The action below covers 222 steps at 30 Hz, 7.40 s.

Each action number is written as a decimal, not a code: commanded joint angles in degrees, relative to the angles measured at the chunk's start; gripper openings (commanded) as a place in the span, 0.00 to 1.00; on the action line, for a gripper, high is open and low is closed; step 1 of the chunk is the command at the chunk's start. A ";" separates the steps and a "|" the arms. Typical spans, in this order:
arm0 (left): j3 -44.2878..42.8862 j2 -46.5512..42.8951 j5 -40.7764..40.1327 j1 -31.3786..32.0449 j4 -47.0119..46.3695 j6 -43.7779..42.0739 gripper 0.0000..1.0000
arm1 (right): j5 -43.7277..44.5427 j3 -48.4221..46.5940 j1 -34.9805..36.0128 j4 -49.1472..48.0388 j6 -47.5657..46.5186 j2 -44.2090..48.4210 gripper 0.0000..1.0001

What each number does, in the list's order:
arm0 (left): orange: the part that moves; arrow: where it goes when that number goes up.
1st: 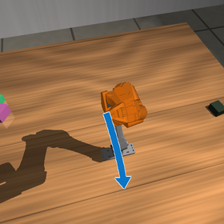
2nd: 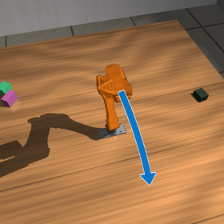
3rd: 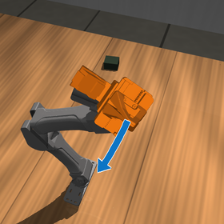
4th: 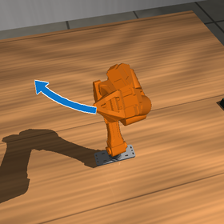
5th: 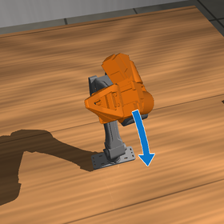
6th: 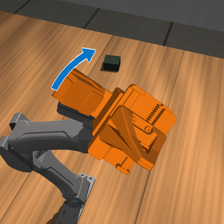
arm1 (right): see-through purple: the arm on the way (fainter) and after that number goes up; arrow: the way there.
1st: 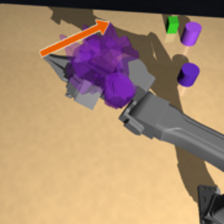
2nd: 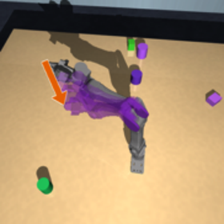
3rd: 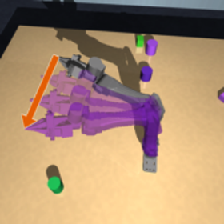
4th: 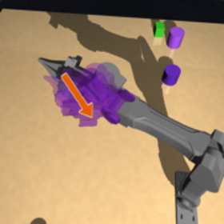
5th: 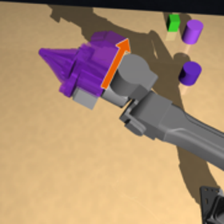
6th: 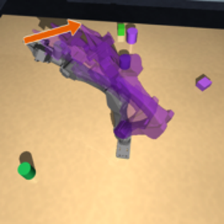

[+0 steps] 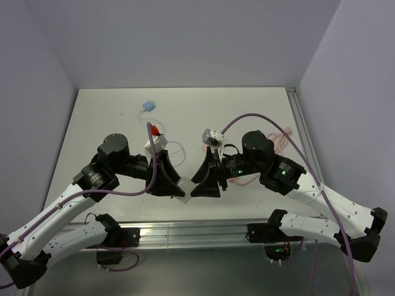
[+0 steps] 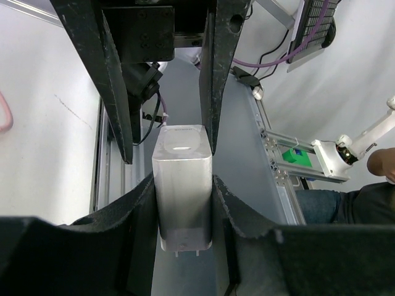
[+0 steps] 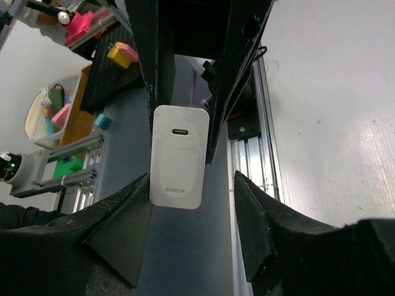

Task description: Insert the plug

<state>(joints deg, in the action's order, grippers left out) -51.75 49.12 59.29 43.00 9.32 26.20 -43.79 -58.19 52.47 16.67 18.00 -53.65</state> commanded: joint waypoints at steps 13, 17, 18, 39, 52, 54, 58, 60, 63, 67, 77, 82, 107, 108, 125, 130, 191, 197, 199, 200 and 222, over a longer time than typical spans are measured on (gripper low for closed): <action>-0.20 -1.40 -0.13 1.38 -2.03 0.26 0.00 | -4.73 -5.52 -0.79 -5.86 3.80 -4.36 0.00; -0.64 -3.85 -8.21 1.38 1.40 -0.27 0.46 | -0.79 -4.21 -0.87 -6.29 4.67 -2.70 0.00; -0.29 -4.90 -11.53 1.38 0.62 0.60 0.61 | 1.23 -3.25 -0.79 -6.47 4.94 -2.34 0.00; 12.81 -13.44 -22.73 1.29 -25.84 16.51 0.59 | 5.64 4.93 -0.79 -23.08 16.45 4.87 0.00; 10.79 -11.42 -19.56 1.29 -21.45 14.85 0.01 | 4.24 1.43 -0.79 -20.27 11.54 3.65 0.41; 10.53 -11.16 -19.21 1.38 -21.36 14.85 0.01 | 3.98 0.63 -0.79 -19.74 11.09 3.03 0.42; 10.70 -10.54 -19.30 1.38 -21.10 14.94 0.01 | 2.22 -0.43 -0.79 -20.53 11.18 1.27 0.44; 10.88 -10.54 -18.94 1.38 -21.80 15.29 0.01 | 1.87 -1.04 -0.79 -20.44 10.74 0.92 0.49; 11.32 -10.54 -18.86 1.29 -22.15 15.55 0.01 | 1.43 -1.48 -0.79 -20.97 10.83 0.30 0.55; 11.05 -10.89 -19.21 1.29 -21.89 15.55 0.01 | 0.99 -2.54 -0.79 -19.83 10.39 -0.84 0.54; 10.97 -11.86 -19.47 1.38 -20.84 15.11 0.01 | -0.86 -1.92 -0.79 -19.13 9.95 -1.55 0.49; 10.44 -12.03 -19.30 1.38 -20.40 14.76 0.01 | -2.09 -2.10 -0.87 -19.30 10.12 -2.42 0.48; 9.30 -12.91 -20.09 1.38 -18.73 13.97 0.01 | -0.42 -0.43 -0.79 -16.49 8.37 -2.34 0.50; 9.38 -13.00 -20.17 1.29 -18.64 13.97 0.01 | -0.42 -0.52 -0.79 -16.40 8.28 -2.43 0.49; 8.94 -13.18 -20.18 1.29 -18.29 13.62 0.01 | -0.77 -1.04 -0.87 -14.64 7.05 -3.48 0.51; 9.03 -13.53 -20.26 1.29 -18.11 13.71 0.01 | -1.47 -0.69 -0.79 -14.65 6.96 -3.74 0.51; 13.69 -21.35 -61.92 1.21 1.31 17.49 0.92 | 48.80 -23.72 -16.96 23.77 -27.05 -48.04 0.00; 13.95 -21.53 -62.19 1.21 1.14 17.31 0.92 | 47.57 -23.63 -18.01 23.24 -27.75 -49.36 0.00; 13.69 -21.09 -62.01 1.21 1.22 17.14 0.92 | 46.87 -23.46 -18.28 22.62 -28.02 -49.45 0.00; 13.69 -21.00 -61.92 1.29 1.14 17.13 0.92 | 46.34 -23.46 -18.45 22.53 -27.93 -49.53 0.00; 13.95 -20.56 -61.84 1.21 0.96 17.49 0.92 | 42.56 -20.65 -21.18 20.86 -29.42 -52.43 0.00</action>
<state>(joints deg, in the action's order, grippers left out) -37.71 28.40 -3.25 44.34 12.71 43.18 -1.30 -80.09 32.45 39.22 -9.76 -104.73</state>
